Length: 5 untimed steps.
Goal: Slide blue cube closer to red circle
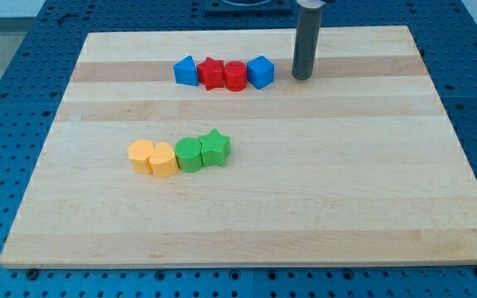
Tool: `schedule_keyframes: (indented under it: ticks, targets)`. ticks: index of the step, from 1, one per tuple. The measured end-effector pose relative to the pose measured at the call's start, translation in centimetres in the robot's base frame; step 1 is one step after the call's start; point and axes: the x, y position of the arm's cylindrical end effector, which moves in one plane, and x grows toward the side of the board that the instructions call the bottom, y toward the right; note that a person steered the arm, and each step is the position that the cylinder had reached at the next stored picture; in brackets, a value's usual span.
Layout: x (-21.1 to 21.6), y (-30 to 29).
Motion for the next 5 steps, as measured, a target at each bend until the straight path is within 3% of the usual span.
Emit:
schedule_keyframes:
  ticks: [5]
  targets:
    - [0.7, -3.3]
